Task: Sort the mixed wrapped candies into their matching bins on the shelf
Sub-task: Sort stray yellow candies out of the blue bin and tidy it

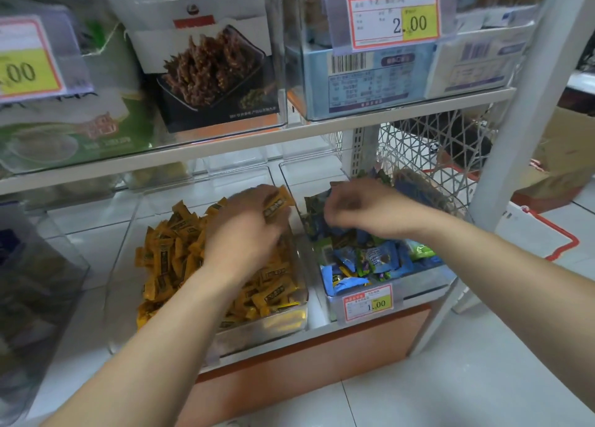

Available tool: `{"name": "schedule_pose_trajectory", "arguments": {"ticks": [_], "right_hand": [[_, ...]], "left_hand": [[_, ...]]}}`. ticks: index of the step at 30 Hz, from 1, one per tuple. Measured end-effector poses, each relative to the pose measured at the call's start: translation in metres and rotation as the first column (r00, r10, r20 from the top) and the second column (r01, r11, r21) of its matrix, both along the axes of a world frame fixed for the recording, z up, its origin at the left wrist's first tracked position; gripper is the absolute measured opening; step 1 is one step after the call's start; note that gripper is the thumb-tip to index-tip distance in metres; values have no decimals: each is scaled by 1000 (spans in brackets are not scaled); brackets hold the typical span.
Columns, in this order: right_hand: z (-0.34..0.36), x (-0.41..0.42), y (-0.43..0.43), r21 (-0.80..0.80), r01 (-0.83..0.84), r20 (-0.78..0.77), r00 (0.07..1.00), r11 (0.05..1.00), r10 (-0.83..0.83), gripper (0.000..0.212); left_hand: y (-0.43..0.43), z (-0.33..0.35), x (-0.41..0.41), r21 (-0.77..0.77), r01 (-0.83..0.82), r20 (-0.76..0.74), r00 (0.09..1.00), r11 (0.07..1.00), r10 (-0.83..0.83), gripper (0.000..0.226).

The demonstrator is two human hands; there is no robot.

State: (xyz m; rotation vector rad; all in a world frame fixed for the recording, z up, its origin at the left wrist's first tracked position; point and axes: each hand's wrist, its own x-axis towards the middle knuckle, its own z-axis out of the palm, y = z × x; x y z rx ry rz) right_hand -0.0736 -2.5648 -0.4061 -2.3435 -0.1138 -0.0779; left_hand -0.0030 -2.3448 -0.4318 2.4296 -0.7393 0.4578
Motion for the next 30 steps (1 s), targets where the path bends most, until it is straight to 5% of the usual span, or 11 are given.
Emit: {"name": "schedule_pose_trajectory", "arguments": {"ticks": [3, 5, 9, 12, 14, 17, 20, 26, 30], "right_hand": [[-23, -6, 2, -348, -115, -182, 982, 930, 53, 11], [-31, -8, 1, -509, -136, -209, 977, 850, 31, 16], [-33, -4, -10, -639, -10, -101, 992, 770, -71, 12], [-36, -2, -10, -715, 145, 82, 989, 683, -124, 14], [-38, -3, -7, -673, 153, 159, 985, 724, -60, 16], [-35, -10, -8, -433, -152, -155, 984, 888, 93, 27], [-37, -13, -11, -358, -298, -319, 930, 885, 184, 29], [-41, -7, -8, -422, -262, -262, 952, 868, 160, 14], [-26, -15, -18, -239, -24, 41, 999, 971, 35, 16]], "left_hand": [[26, 0, 14, 188, -101, -137, 982, 977, 128, 53], [31, 2, 10, 182, -84, -143, 983, 980, 111, 55], [10, 12, -21, 151, 99, 18, 995, 984, -103, 44], [-13, 10, -44, 285, 281, 33, 953, 916, -303, 47], [-23, 3, -51, 420, 365, 25, 911, 831, -412, 44], [-27, -6, -49, 540, 377, 45, 880, 753, -473, 48], [-26, -9, -43, 529, 388, 46, 875, 755, -482, 50], [-28, -10, -43, 498, 405, 33, 875, 767, -483, 44], [-29, -10, -39, 253, 439, -46, 896, 862, -442, 31]]}}
